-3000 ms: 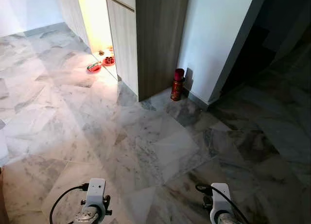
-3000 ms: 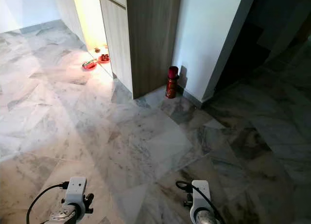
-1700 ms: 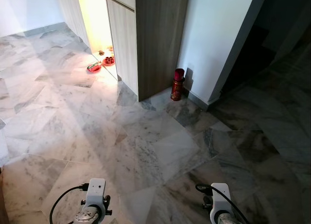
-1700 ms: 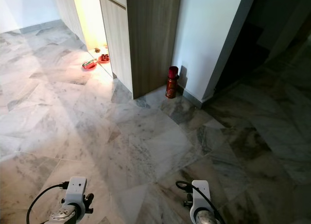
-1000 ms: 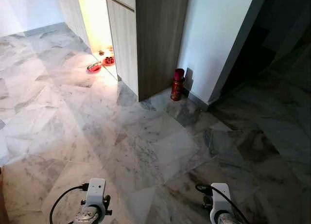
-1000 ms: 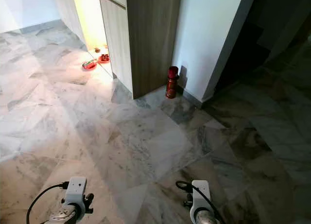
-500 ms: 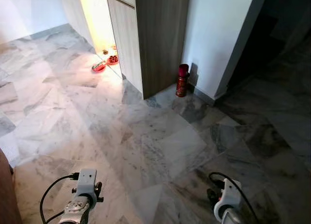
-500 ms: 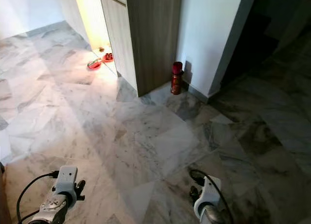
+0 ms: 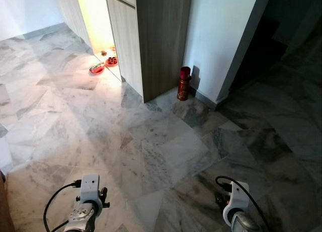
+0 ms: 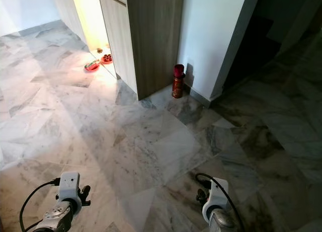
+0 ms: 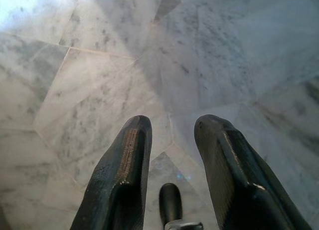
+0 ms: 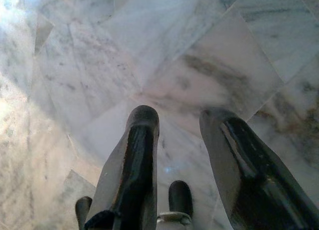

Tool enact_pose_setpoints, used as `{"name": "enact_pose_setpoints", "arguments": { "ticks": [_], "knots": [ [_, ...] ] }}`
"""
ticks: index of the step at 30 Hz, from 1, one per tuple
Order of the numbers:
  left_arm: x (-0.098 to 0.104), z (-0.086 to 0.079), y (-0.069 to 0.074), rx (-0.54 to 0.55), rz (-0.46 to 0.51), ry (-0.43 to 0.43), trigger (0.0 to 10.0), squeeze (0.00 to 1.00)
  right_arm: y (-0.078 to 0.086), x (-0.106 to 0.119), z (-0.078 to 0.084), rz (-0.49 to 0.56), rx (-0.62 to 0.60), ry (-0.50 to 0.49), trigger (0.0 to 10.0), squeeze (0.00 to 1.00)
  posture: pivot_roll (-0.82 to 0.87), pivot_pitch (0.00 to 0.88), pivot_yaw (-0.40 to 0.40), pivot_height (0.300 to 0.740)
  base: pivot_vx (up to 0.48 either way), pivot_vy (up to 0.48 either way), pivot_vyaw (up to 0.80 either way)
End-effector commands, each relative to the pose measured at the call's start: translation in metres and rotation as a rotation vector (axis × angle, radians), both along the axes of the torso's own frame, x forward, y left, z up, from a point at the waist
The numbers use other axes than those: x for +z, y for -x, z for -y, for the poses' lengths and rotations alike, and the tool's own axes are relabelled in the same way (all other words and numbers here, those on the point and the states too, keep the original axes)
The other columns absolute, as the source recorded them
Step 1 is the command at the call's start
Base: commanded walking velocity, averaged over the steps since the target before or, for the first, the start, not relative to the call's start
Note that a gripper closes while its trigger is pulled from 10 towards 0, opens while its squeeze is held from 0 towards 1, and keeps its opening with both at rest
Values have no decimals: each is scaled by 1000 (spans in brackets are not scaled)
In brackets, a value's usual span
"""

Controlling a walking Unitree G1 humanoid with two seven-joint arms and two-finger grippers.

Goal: Move the pillow to the sofa from floor

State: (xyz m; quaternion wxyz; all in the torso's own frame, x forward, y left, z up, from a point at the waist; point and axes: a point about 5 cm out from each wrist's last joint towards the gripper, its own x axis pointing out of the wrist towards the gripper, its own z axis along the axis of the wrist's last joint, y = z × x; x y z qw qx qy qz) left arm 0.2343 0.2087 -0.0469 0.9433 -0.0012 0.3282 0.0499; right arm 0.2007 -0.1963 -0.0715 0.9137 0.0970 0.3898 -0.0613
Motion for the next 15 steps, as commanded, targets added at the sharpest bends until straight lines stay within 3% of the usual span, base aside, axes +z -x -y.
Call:
{"name": "enact_pose_setpoints", "arguments": {
  "ticks": [1, 15],
  "knots": [
    [-7, -5, 11, 22, -32, -4, 10000, 0, 0, 0, -1, 6, 6, 14, 10000, 0, -23, 14, -25, 740, 0, 0, 800],
    [-13, -9, 22, -4, -85, -27, 10000, 0, 18, -8, 3, -31, -10, 30, 10000, 0, -32, 0, 0, 740, 0, 0, 800]
  ]
}}
